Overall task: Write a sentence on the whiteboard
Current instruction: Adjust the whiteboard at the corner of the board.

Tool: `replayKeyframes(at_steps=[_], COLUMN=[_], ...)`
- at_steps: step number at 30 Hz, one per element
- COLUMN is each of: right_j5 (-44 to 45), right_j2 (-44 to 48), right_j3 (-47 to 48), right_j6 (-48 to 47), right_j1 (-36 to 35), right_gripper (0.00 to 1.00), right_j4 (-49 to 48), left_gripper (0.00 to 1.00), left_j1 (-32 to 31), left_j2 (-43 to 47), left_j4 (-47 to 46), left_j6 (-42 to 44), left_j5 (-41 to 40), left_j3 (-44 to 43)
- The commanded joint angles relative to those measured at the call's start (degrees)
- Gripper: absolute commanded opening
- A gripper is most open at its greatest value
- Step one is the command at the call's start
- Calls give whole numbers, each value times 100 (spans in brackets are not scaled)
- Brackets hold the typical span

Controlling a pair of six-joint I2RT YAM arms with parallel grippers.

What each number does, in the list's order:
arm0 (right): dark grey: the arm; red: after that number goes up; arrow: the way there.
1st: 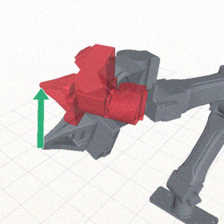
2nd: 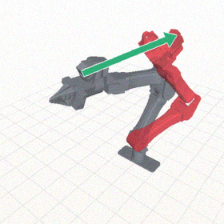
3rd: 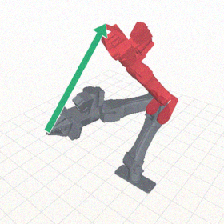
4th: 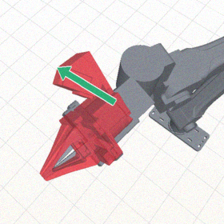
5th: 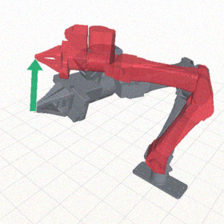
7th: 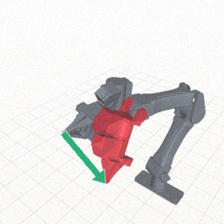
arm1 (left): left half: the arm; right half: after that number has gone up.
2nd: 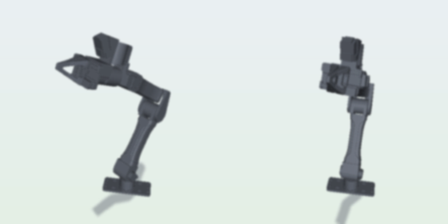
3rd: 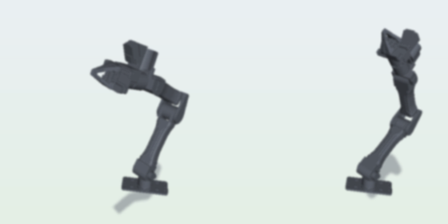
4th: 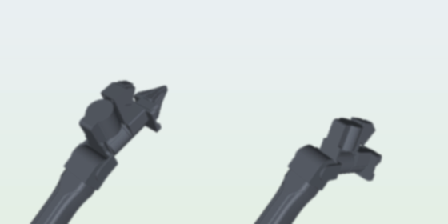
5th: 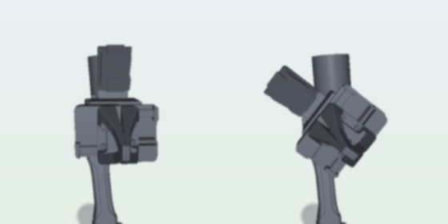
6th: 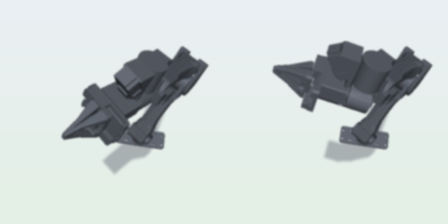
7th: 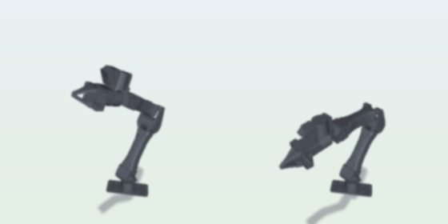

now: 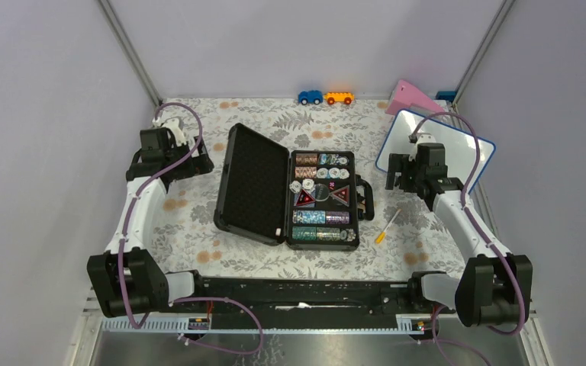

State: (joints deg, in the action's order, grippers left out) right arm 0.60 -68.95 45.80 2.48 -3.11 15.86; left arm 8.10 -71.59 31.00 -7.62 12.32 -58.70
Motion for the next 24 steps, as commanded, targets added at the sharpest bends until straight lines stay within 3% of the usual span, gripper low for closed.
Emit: replayKeyframes(at_steps=[1,14,24], right_j5=[702,1278,1817], right_j2=[56,-989,-1878], right_j3=[-257,-347,-61], right_j6=[418,1097,1431], right_j1=[-36,-241,-361], right_gripper=[98,62,52], right_j4=[-309,-1439,-1528], left_gripper=[99,99,99], left_j1=[33,28,34], left_j2=[249,178,190], left_j4=[-403,-459,-462], left_j6=[-199,-409,-414], left_j5=[-177,-307,-398], left_j3=[46,16,29])
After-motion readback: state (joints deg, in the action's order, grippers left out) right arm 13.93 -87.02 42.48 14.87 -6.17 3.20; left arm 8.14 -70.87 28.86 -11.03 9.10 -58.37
